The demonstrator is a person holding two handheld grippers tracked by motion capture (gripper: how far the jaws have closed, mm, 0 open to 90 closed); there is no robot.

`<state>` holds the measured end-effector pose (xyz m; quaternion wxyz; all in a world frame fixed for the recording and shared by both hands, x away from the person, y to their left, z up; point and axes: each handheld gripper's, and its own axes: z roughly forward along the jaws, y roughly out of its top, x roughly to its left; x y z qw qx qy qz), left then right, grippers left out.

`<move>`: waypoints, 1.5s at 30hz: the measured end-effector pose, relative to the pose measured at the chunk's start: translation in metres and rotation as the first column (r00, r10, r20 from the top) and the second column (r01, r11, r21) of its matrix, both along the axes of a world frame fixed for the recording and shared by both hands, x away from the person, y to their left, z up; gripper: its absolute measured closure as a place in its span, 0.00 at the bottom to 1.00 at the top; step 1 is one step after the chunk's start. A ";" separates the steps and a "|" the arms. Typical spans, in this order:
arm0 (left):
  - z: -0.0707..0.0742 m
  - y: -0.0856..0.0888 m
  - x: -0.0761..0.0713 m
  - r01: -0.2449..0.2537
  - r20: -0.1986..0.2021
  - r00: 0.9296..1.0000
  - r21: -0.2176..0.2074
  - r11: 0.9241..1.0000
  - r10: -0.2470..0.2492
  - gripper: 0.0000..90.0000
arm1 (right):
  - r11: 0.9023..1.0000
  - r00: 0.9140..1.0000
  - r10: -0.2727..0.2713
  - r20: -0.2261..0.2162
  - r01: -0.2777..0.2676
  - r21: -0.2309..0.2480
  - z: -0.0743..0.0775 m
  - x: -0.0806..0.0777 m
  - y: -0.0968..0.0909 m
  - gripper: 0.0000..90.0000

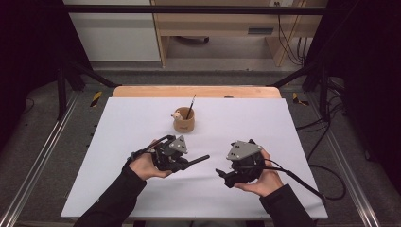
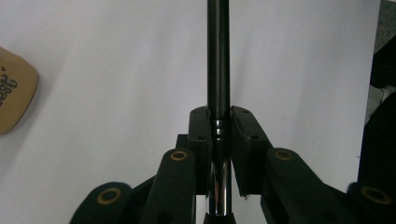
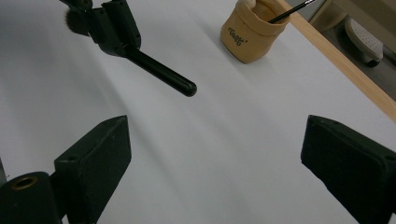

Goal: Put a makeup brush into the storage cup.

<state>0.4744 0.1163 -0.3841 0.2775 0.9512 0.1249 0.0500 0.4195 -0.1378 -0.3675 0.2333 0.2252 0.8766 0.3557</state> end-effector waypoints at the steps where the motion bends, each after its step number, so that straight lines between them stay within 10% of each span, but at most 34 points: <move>1: 0.000 0.000 0.000 0.001 0.000 1.000 0.002 1.000 -0.001 0.87 | 1.000 1.000 0.002 0.001 -0.002 -0.003 0.000 0.000 0.000 0.10; 45: 0.012 -0.021 -0.003 0.061 -0.028 0.998 -0.001 0.998 -0.061 0.87 | 0.974 0.990 0.142 0.019 -0.136 -0.183 0.003 -0.004 0.025 0.27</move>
